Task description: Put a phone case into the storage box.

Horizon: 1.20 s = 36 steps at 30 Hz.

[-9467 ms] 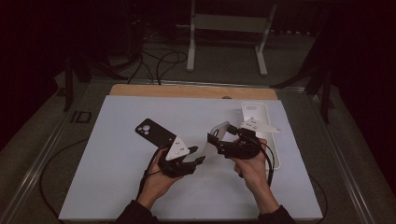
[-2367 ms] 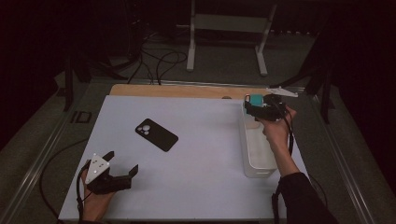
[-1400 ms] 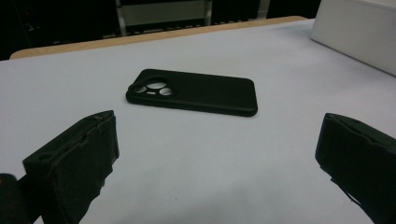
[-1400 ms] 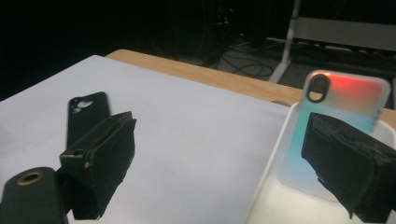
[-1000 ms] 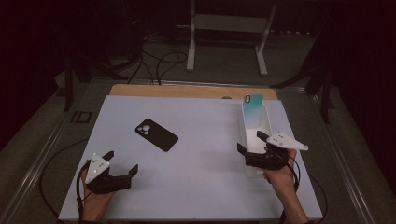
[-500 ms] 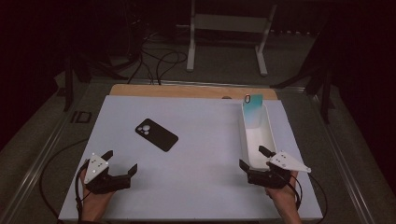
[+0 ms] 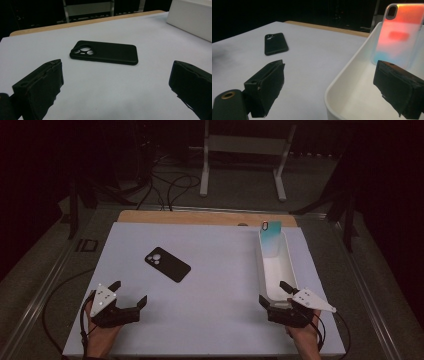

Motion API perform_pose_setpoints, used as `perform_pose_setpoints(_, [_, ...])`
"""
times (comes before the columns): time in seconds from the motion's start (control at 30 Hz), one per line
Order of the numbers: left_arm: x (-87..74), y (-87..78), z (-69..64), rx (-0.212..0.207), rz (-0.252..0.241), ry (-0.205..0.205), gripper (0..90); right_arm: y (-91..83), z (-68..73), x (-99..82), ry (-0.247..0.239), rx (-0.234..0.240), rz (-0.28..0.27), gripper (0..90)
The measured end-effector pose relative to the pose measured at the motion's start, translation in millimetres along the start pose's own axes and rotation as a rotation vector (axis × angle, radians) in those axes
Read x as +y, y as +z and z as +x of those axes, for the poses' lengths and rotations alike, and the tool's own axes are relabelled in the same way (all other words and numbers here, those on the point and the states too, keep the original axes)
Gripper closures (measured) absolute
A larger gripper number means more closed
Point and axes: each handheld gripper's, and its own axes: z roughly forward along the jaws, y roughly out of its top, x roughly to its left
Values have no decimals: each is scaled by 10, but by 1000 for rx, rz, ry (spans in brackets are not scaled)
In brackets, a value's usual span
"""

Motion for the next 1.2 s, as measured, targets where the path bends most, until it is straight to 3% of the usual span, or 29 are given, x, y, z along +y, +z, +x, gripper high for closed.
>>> perform_pose_setpoints(0.77, [193,28,-20,-23,-6,3,0,3,-23,-4,8,-10,-10,100])
perform_pose_setpoints(1.2, [389,126,-31,-59,-5,22,0,-6,-24,-4,8,-16,-17,100])
